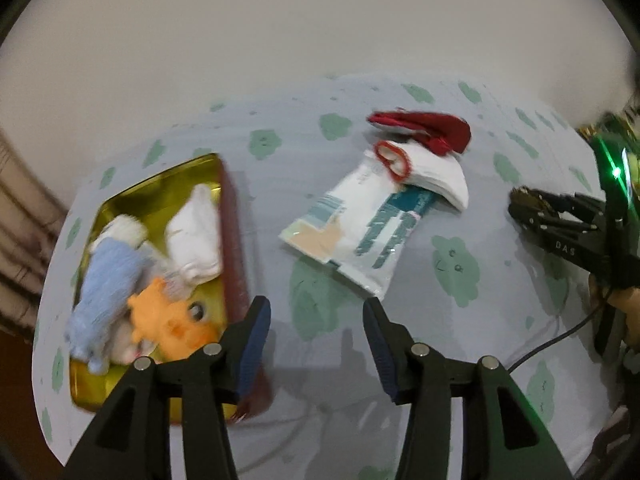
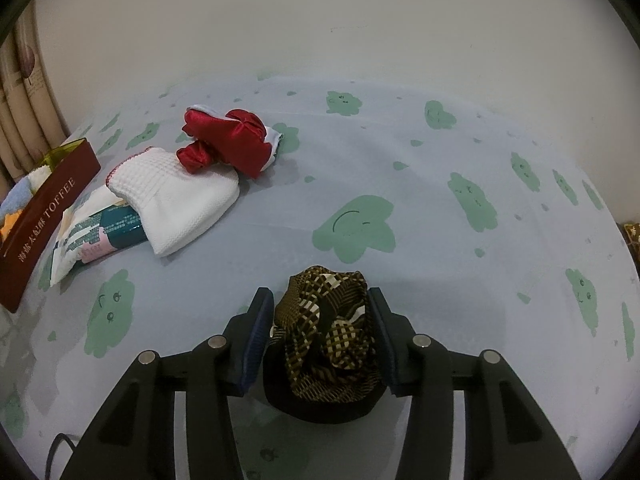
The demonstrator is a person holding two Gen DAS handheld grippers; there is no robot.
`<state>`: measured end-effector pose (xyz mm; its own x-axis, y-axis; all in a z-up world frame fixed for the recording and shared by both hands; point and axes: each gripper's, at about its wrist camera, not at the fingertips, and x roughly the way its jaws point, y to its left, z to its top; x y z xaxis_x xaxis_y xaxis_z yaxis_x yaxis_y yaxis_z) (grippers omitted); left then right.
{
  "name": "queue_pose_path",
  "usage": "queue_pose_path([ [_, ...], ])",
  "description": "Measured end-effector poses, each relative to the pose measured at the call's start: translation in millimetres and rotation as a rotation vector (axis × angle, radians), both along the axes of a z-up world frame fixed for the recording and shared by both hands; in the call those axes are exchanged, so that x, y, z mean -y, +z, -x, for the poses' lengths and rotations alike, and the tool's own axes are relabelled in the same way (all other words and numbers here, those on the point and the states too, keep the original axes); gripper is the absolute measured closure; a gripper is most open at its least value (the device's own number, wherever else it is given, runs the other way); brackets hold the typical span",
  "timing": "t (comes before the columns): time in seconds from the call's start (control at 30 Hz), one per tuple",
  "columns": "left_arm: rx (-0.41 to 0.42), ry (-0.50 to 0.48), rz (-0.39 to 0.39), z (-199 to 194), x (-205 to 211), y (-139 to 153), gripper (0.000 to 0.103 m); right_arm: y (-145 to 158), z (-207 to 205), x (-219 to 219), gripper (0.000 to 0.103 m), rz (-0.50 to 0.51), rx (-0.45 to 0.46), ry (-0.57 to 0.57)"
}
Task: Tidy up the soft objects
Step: 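Grasp the white-and-teal packet with the left tool while the right tool holds the hat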
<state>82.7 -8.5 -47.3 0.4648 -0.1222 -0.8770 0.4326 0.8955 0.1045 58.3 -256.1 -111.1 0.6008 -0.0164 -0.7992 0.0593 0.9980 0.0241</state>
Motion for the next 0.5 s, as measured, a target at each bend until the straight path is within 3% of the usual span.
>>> queue_pose_path([
  [0.17,-0.031,-0.064,-0.004,-15.8,28.8,-8.7,0.052,-0.3,-0.2,1.1,0.056,-0.009,0.000,0.002],
  [0.37,0.019,-0.184,-0.113,-25.2,67.6,-14.2,0.052,-0.2,-0.1,0.8,0.055,-0.017,0.001,0.004],
  [0.5,-0.044,-0.229,-0.094,-43.1,76.5,-18.7,0.049,-0.8,-0.3,0.9,0.055,-0.018,0.000,0.004],
])
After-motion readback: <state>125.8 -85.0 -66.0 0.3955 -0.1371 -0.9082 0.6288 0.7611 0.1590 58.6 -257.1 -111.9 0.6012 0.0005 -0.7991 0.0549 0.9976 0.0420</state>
